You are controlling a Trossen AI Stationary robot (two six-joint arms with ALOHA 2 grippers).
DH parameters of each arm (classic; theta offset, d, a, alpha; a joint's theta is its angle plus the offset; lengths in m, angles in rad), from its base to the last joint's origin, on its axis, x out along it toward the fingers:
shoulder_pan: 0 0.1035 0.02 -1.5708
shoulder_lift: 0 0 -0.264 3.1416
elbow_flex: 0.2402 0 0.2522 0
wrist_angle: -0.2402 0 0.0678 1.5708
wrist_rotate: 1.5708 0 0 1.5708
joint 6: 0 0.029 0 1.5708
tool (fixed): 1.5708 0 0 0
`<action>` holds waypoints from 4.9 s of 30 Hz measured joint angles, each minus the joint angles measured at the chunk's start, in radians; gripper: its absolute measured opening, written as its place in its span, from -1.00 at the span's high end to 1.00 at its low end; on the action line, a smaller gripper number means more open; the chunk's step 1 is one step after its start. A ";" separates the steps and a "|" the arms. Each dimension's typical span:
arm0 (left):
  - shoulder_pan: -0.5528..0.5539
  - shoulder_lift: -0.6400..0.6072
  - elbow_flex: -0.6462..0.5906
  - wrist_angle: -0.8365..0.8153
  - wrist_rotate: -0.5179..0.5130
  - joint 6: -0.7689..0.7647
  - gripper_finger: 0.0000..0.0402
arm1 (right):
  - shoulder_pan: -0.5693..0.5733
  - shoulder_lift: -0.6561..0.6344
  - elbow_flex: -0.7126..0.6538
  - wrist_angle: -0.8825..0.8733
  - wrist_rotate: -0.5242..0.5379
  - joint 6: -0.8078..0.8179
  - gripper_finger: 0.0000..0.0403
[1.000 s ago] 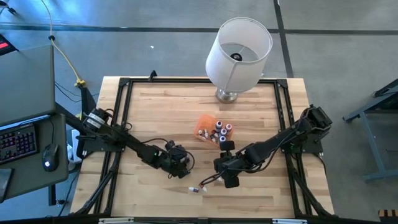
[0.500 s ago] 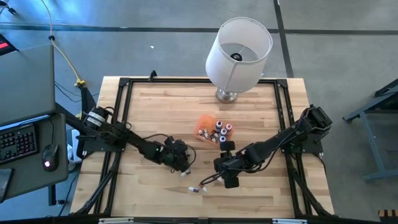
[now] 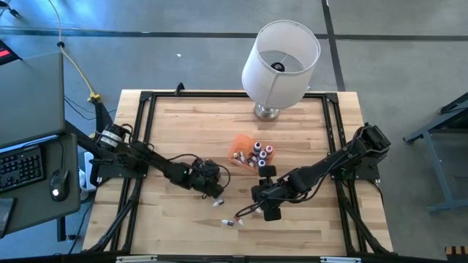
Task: Pick & Place food coloring
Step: Put the small purple food coloring bottle into the orange bin
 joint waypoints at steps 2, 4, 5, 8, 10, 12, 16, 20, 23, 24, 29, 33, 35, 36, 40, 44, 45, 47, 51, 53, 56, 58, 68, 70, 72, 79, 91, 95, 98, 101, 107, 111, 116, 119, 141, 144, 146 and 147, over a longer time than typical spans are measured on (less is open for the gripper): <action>0.000 0.001 0.001 -0.001 -0.012 0.000 0.79 | 0.000 0.000 0.000 0.000 0.000 0.000 0.34; 0.000 -0.011 0.012 -0.014 -0.029 0.000 0.87 | 0.000 0.000 0.000 0.000 0.000 0.000 0.34; 0.000 -0.018 0.017 -0.015 -0.032 0.000 0.90 | 0.000 0.000 0.000 0.000 0.000 0.000 0.34; 0.006 -0.021 0.043 -0.011 -0.009 0.039 0.97 | 0.000 0.000 0.000 0.000 0.000 -0.005 0.34; 0.019 -0.022 0.062 -0.009 0.000 0.132 0.97 | 0.000 0.000 0.000 -0.002 0.000 -0.005 0.34; 0.037 -0.022 0.083 -0.034 0.036 0.214 0.97 | 0.000 0.000 0.000 -0.006 0.000 -0.003 0.34; 0.080 -0.024 0.111 -0.097 0.133 0.283 0.97 | 0.000 0.000 0.000 -0.006 -0.012 -0.002 0.34; 0.140 -0.024 0.114 -0.135 0.185 0.356 0.97 | 0.001 0.000 0.000 -0.006 -0.019 -0.002 0.34; 0.194 -0.024 0.116 -0.136 0.220 0.480 0.97 | 0.001 0.000 0.000 -0.006 -0.019 -0.001 0.34; 0.212 -0.024 0.116 -0.136 0.250 0.540 0.97 | 0.001 0.000 0.000 -0.006 -0.019 -0.001 0.34; 0.290 -0.027 0.117 -0.139 0.407 0.833 0.97 | 0.001 0.000 0.000 -0.006 -0.019 -0.001 0.34; 0.324 -0.028 0.117 -0.138 0.437 0.918 0.97 | 0.001 0.000 0.000 -0.007 -0.019 -0.001 0.34; 0.335 -0.028 0.117 -0.136 0.439 0.917 0.97 | 0.001 0.000 0.000 -0.006 -0.019 -0.001 0.34; 0.340 -0.028 0.117 -0.132 0.442 0.913 0.97 | 0.001 0.000 0.000 -0.006 -0.019 -0.001 0.34; 0.343 -0.027 0.117 -0.126 0.471 0.881 0.97 | 0.001 0.000 0.000 -0.007 -0.018 -0.004 0.34; 0.344 -0.024 0.117 -0.131 0.547 0.835 0.97 | 0.001 0.000 0.000 -0.007 -0.018 -0.003 0.34; 0.343 -0.024 0.117 -0.133 0.551 0.835 0.97 | 0.001 0.000 0.000 -0.007 -0.019 -0.004 0.34; 0.341 -0.024 0.118 -0.144 0.538 0.843 0.97 | 0.001 0.000 0.000 -0.007 -0.019 -0.005 0.34; 0.353 -0.034 0.118 -0.167 0.530 0.846 0.92 | 0.001 0.000 0.000 -0.007 -0.018 -0.002 0.34; 0.355 -0.037 0.132 -0.198 0.549 0.851 0.84 | 0.001 0.000 0.000 -0.007 -0.018 -0.002 0.34; 0.353 -0.035 0.193 -0.301 0.524 0.899 0.67 | 0.001 0.000 0.000 -0.006 -0.018 -0.001 0.34; 0.343 -0.035 0.251 -0.397 0.514 0.934 0.56 | 0.001 0.000 0.000 -0.007 -0.018 -0.001 0.34; 0.207 -0.037 0.414 -0.734 0.483 1.020 0.43 | 0.001 0.000 0.000 -0.007 -0.018 0.000 0.34; 0.168 -0.037 0.408 -0.738 0.470 1.019 0.43 | 0.001 0.000 0.000 -0.007 -0.018 0.000 0.34; 0.134 -0.027 0.404 -0.738 0.436 1.019 0.43 | 0.001 0.000 0.000 -0.007 -0.019 0.000 0.34; 0.097 -0.018 0.402 -0.724 0.330 1.019 0.43 | 0.001 0.000 0.000 -0.006 -0.018 0.000 0.34; 0.097 0.031 0.401 -0.695 0.381 1.019 0.43 | 0.001 0.000 0.000 -0.006 -0.019 0.000 0.34; 0.098 0.072 0.402 -0.693 0.369 1.019 0.43 | 0.001 0.000 -0.002 -0.006 -0.019 0.000 0.34; 0.105 0.101 0.404 -0.673 0.356 1.023 0.43 | 0.001 0.000 -0.002 -0.006 -0.019 0.000 0.34; 0.107 0.106 0.405 -0.681 0.368 1.019 0.43 | 0.001 0.000 -0.002 -0.005 -0.018 0.000 0.34; 0.106 0.106 0.404 -0.673 0.359 1.010 0.43 | 0.001 0.000 -0.002 -0.003 -0.019 0.000 0.34; 0.106 0.107 0.404 -0.675 0.371 0.961 0.54 | 0.001 0.000 -0.002 -0.003 -0.018 0.000 0.34; 0.106 0.107 0.404 -0.660 0.371 0.893 0.73 | 0.001 0.000 -0.002 -0.004 -0.027 0.000 0.34; 0.104 0.108 0.409 -0.585 0.360 0.844 0.73 | 0.001 -0.007 -0.002 -0.019 -0.070 0.004 0.34; 0.292 0.080 0.653 -0.541 0.110 0.943 0.64 | 0.035 -0.082 -0.207 0.018 -0.053 0.247 0.34; 0.341 0.122 0.654 -0.513 0.191 0.952 0.62 | 0.017 -0.082 -0.257 0.073 -0.048 0.265 0.34; 0.361 0.123 0.648 -0.539 0.220 0.959 0.57 | 0.002 -0.082 -0.287 0.099 -0.046 0.306 0.34; 0.368 0.122 0.652 -0.510 0.229 0.969 0.53 | -0.005 -0.082 -0.302 0.122 -0.047 0.324 0.34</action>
